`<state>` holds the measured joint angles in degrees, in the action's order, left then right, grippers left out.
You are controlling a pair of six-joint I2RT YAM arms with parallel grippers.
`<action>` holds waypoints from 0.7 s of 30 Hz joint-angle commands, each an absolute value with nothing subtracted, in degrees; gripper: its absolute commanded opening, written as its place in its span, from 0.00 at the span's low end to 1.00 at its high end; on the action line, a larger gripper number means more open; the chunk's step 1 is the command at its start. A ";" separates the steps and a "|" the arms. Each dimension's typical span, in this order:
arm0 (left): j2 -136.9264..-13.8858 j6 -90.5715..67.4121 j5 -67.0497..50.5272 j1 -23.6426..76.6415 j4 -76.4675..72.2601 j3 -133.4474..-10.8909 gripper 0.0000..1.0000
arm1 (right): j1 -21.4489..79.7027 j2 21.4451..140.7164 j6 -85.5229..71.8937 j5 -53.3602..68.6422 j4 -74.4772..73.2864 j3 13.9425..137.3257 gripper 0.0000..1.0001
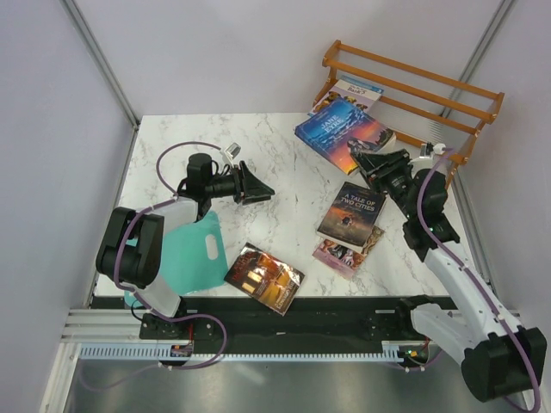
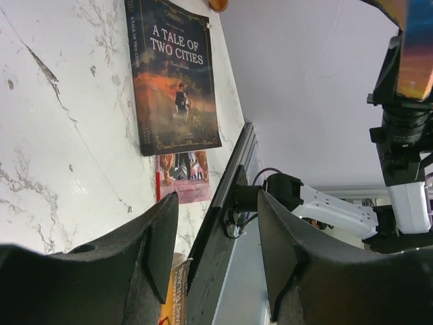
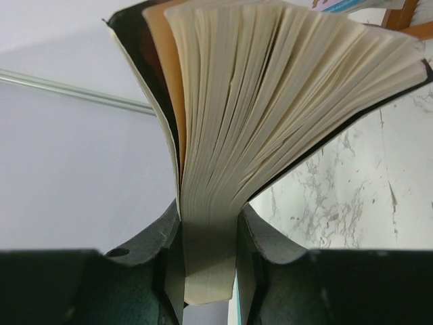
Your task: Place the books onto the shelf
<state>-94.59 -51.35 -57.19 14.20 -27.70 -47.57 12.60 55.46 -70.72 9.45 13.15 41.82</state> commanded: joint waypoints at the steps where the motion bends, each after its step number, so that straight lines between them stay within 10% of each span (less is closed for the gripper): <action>1: -94.83 -51.86 -58.62 13.89 -30.41 -47.11 0.56 | 12.83 48.09 -70.67 9.68 19.08 43.95 0.00; 21: -94.75 -51.59 -59.76 13.89 -30.50 -47.02 0.54 | 10.11 37.79 -69.43 -14.75 10.37 38.59 0.00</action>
